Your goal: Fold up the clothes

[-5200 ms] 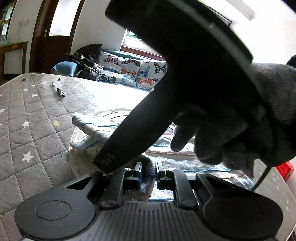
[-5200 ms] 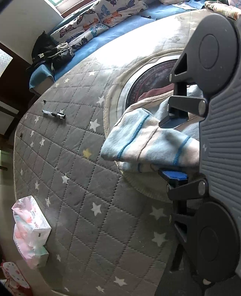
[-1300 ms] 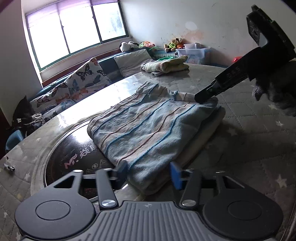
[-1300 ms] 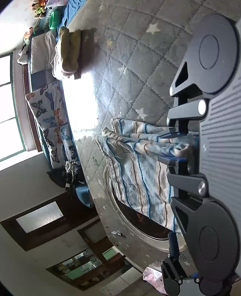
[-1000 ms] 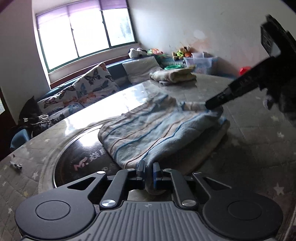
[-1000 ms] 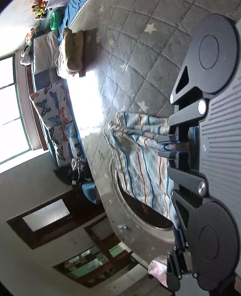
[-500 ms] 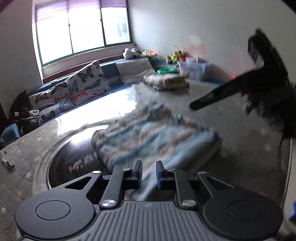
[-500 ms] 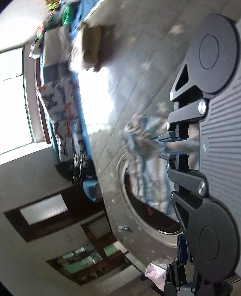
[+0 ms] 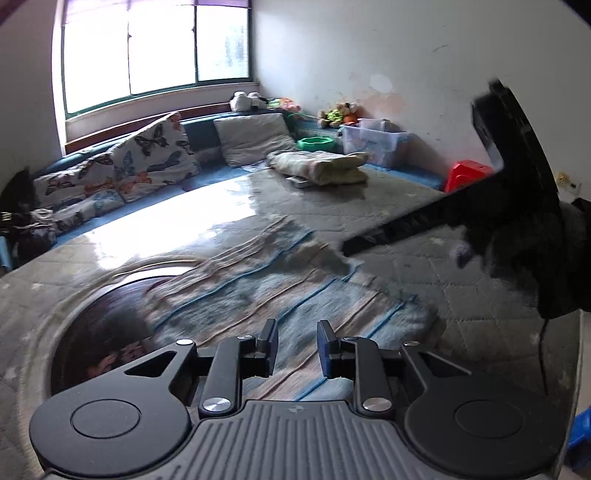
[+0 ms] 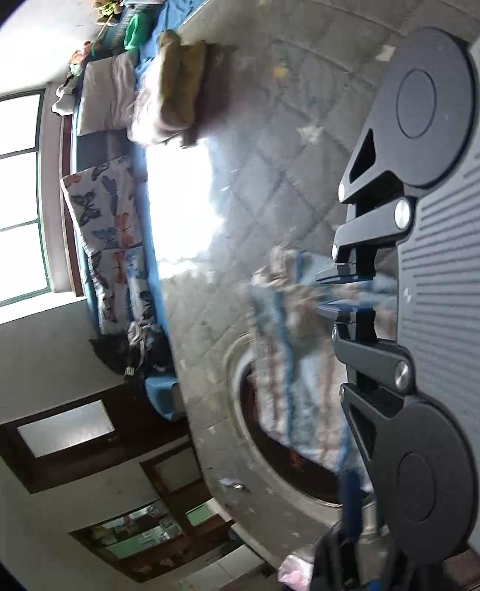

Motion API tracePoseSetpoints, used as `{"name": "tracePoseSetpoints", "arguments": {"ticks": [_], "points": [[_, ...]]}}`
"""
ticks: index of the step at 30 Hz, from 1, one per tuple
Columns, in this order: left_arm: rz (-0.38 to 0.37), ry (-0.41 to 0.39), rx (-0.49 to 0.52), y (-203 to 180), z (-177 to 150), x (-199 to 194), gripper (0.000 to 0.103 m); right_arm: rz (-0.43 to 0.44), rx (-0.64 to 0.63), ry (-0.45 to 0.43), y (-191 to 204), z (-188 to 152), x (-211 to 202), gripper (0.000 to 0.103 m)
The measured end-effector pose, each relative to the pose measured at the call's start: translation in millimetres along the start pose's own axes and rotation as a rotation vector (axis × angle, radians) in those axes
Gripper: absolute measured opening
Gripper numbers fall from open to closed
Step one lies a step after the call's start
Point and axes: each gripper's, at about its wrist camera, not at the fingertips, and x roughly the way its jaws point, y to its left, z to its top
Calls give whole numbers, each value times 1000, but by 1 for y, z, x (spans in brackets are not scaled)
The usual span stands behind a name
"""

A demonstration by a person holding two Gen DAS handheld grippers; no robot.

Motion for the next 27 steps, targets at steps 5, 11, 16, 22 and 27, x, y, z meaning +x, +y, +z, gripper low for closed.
{"name": "tracePoseSetpoints", "arguments": {"ticks": [5, 11, 16, 22, 27], "points": [[-59, 17, 1, -17, 1, 23, 25, 50, -81, -12, 18, 26, 24, 13], [-110, 40, 5, -30, -9, 32, 25, -12, -84, 55, 9, 40, 74, 16], [-139, 41, -7, -27, -16, 26, 26, -32, -51, 37, -5, 39, 67, 17], [-87, 5, 3, -11, -3, 14, 36, 26, -112, 18, 11, 36, 48, 23], [83, 5, -108, 43, 17, 19, 38, 52, -144, 18, 20, 36, 47, 30]]}}
